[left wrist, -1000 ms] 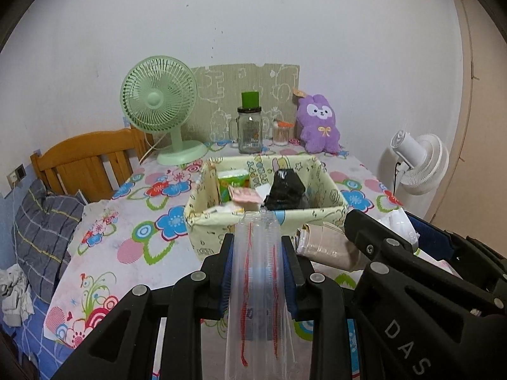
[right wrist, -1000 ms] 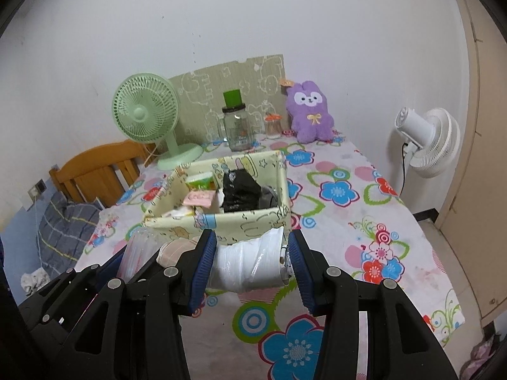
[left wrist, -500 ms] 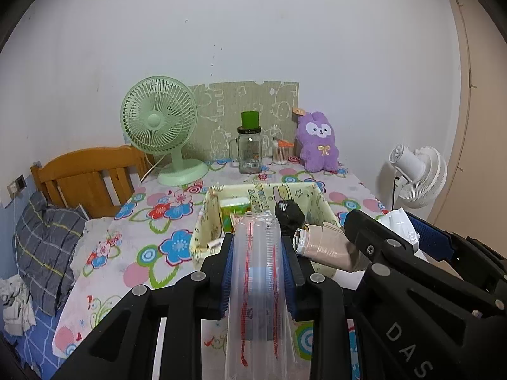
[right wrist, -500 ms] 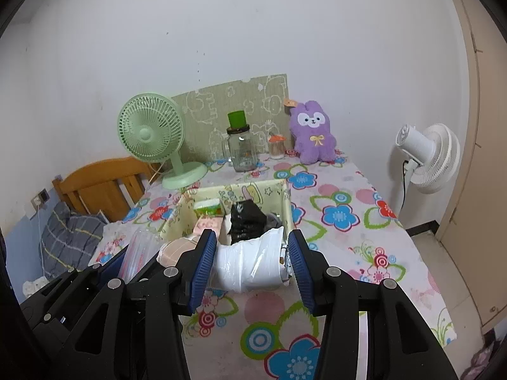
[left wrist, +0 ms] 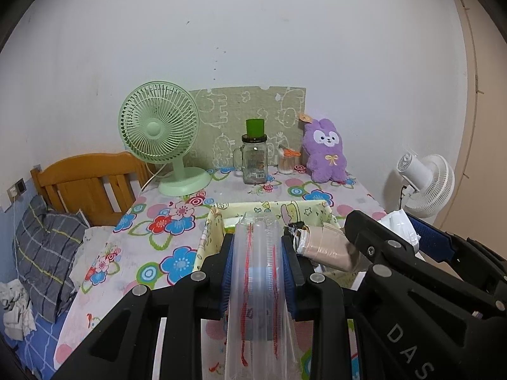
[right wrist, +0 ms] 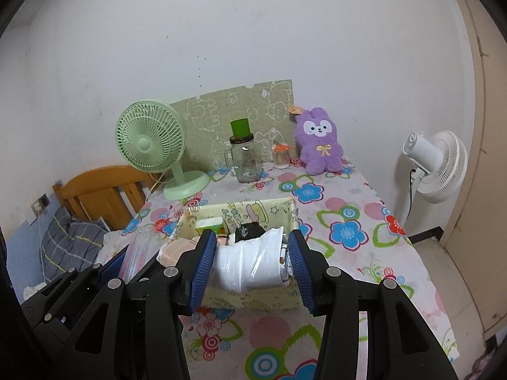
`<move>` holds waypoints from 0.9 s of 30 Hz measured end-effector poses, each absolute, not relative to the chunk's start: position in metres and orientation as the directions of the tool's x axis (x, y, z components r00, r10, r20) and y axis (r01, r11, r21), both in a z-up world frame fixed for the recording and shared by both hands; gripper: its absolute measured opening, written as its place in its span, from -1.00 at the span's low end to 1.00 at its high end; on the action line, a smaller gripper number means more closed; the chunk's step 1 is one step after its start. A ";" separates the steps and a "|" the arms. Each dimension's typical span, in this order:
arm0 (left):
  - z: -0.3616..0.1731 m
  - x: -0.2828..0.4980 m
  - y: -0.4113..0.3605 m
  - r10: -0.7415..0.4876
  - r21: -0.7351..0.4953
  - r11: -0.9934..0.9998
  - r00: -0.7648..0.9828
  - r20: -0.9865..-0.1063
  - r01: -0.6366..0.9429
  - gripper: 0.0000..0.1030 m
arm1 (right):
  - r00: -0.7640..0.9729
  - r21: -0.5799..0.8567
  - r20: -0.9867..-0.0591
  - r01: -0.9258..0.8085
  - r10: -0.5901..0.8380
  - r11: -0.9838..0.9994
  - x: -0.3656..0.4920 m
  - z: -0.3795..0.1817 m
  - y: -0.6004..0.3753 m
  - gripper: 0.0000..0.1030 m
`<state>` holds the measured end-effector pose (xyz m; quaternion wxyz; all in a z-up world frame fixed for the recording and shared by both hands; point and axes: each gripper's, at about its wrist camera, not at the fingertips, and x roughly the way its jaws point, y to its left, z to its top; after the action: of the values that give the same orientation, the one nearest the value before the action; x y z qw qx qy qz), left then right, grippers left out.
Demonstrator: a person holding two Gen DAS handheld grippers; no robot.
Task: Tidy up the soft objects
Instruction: 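Lift both held items up and carry them over the fabric box, then lower items into box and open left tool while right tool opens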
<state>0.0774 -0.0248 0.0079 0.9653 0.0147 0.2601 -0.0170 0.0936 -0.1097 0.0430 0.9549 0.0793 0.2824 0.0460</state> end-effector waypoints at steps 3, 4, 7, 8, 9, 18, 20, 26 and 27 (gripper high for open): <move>0.007 0.087 -0.024 -0.024 0.016 0.999 0.863 -0.504 0.037 -0.48 | 0.837 0.177 -0.531 -0.043 0.132 0.983 0.103 0.043 -0.109 -0.01; 0.007 0.090 -0.024 -0.024 0.015 0.999 0.863 -0.505 0.037 -0.48 | 0.837 0.176 -0.531 -0.043 0.132 0.983 0.106 0.042 -0.109 -0.01; 0.007 0.096 -0.024 -0.023 0.014 0.999 0.863 -0.505 0.035 -0.48 | 0.835 0.178 -0.534 -0.043 0.133 0.983 0.117 0.040 -0.109 -0.01; 0.006 0.100 -0.023 -0.021 0.015 0.999 0.863 -0.504 0.033 -0.48 | 0.835 0.181 -0.534 -0.042 0.134 0.983 0.121 0.039 -0.109 -0.01; 0.006 0.103 -0.023 -0.020 0.015 0.999 0.864 -0.504 0.032 -0.48 | 0.835 0.183 -0.534 -0.042 0.135 0.982 0.123 0.039 -0.109 -0.01; -0.001 0.136 -0.019 -0.015 0.018 0.999 0.858 -0.513 0.028 -0.48 | 0.826 0.187 -0.548 -0.035 0.134 0.982 0.154 0.030 -0.107 -0.01; -0.003 0.142 -0.019 -0.016 0.018 0.999 0.857 -0.515 0.029 -0.48 | 0.825 0.187 -0.550 -0.033 0.132 0.982 0.161 0.028 -0.106 -0.01; -0.011 0.160 -0.017 -0.015 0.014 1.000 0.849 -0.528 0.027 -0.48 | 0.814 0.199 -0.564 -0.030 0.139 0.980 0.180 0.019 -0.106 -0.01; -0.012 0.164 -0.016 -0.016 0.006 1.000 0.846 -0.533 0.022 -0.48 | 0.809 0.215 -0.567 -0.033 0.152 0.976 0.185 0.017 -0.107 -0.01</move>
<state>0.1638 -0.0162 -0.0120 0.9607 0.0059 0.2772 -0.0100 0.1848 -0.1067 0.0168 0.9461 0.0982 0.3048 0.0488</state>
